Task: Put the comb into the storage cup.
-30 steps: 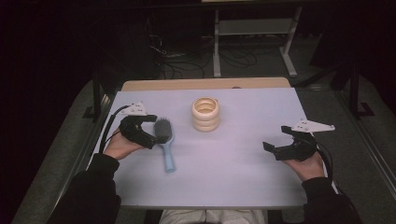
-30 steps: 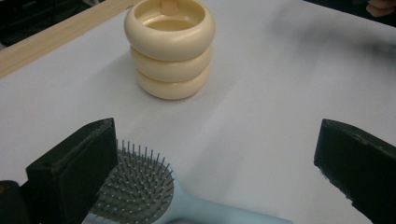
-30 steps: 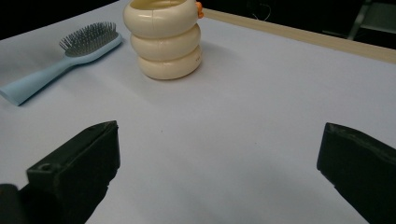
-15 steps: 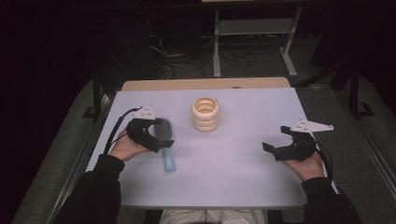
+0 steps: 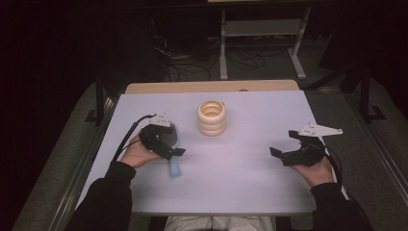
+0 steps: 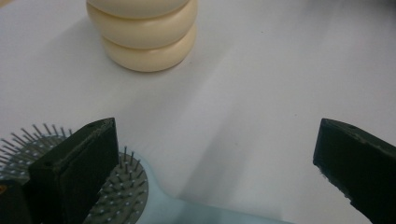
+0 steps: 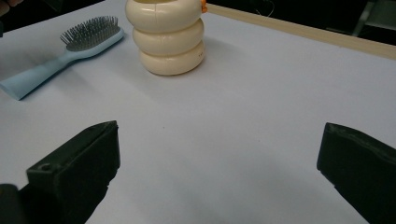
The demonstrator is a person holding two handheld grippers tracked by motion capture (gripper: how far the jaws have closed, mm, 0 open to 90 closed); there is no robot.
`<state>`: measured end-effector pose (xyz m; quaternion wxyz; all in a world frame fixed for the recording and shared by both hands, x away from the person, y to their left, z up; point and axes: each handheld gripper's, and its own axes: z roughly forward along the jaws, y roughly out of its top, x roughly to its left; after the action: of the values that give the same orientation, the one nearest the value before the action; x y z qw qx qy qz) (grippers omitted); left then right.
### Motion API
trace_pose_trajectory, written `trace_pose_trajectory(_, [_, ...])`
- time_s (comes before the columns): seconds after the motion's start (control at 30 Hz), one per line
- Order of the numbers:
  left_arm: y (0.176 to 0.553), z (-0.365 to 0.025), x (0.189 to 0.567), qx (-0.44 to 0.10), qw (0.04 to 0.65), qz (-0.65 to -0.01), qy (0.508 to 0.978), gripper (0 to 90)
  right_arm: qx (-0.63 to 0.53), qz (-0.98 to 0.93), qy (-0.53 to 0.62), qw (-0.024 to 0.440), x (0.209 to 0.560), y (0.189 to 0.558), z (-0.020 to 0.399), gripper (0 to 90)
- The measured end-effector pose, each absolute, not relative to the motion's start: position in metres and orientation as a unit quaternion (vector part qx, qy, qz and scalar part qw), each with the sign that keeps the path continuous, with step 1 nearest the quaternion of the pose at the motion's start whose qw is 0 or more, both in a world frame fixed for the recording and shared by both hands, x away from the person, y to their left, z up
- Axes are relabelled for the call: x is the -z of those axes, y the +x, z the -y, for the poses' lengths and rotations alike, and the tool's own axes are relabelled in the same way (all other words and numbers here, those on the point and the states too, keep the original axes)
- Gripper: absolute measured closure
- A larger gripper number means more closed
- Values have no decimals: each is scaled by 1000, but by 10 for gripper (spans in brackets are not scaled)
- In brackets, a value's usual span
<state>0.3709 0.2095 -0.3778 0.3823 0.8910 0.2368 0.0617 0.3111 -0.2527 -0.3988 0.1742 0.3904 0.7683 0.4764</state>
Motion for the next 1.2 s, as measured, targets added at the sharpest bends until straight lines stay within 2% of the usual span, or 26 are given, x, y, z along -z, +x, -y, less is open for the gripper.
trace_pose_trajectory(0.27, [372, -204, 390, -34, 370, -231, 899, 76, -475, -769, 390, 175, 399, 311, 252, 0])
trace_pose_trajectory(0.37, [371, -204, 392, -31, 372, -230, 899, 142, -475, -770, 389, 175, 399, 311, 252, 0])
trace_pose_trajectory(0.7, [369, -203, 399, -21, 369, -225, 901, 192, -475, -770, 388, 176, 399, 311, 252, 0])
trace_pose_trajectory(0.8, [367, -204, 400, -33, 366, -222, 903, 327, -473, -771, 387, 176, 399, 311, 252, 0])
trace_pose_trajectory(1.03, [366, -207, 401, -36, 369, -223, 902, 434, -468, -776, 384, 176, 399, 311, 250, 0])
trace_pose_trajectory(1.07, [366, -207, 401, -40, 367, -227, 901, 505, -468, -776, 383, 176, 399, 311, 250, 0])
trace_pose_trajectory(1.2, [367, -207, 403, -44, 353, -238, 904, 640, -469, -776, 384, 176, 399, 311, 250, 0])
